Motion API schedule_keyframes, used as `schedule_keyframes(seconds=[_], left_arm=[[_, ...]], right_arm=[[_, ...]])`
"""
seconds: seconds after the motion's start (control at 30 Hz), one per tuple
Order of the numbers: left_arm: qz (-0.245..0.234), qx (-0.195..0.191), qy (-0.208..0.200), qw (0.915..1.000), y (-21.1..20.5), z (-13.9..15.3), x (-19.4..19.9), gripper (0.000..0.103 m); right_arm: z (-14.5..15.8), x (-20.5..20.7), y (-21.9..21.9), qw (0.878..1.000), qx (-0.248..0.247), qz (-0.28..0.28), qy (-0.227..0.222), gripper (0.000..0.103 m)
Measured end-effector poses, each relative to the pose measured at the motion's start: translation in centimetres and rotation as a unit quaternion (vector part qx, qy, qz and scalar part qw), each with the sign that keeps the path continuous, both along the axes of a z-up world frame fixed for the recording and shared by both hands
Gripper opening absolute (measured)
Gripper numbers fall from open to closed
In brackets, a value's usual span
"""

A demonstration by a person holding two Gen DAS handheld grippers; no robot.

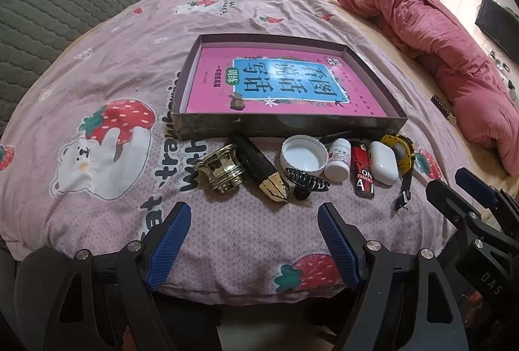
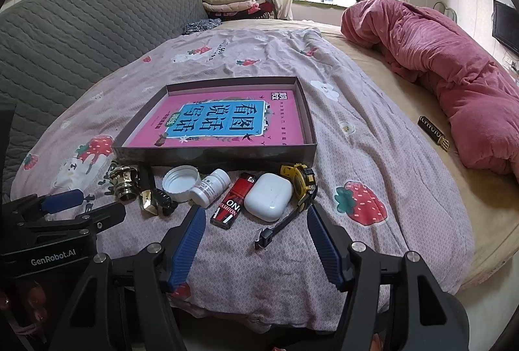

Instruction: Organize rigid objects

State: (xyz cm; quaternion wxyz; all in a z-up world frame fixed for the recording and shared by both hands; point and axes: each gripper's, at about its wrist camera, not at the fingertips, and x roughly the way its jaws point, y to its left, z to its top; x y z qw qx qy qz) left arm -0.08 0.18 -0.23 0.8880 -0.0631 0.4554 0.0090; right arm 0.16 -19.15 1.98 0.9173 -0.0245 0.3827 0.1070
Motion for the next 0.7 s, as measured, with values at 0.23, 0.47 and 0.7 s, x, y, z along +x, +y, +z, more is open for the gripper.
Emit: schedule_keyframes(seconds=[0.23, 0.47, 0.7], left_arm=[[-0.001, -0.001, -0.001, 1.0, 0.13, 0.03, 0.0, 0.081], [-0.003, 0.0, -0.001, 1.0, -0.02, 0.1, 0.06, 0.081], [-0.005, 0.003, -0.001, 1.0, -0.13, 0.09, 0.03, 0.081]], right_arm=[[-0.01, -0.07, -0.08, 1.0, 0.002, -0.002, -0.001, 0.064], [-0.03, -0.08, -0.12, 1.0, 0.002, -0.002, 0.0, 0.064], [0.01, -0.07, -0.12, 1.0, 0.002, -0.002, 0.0, 0.064]])
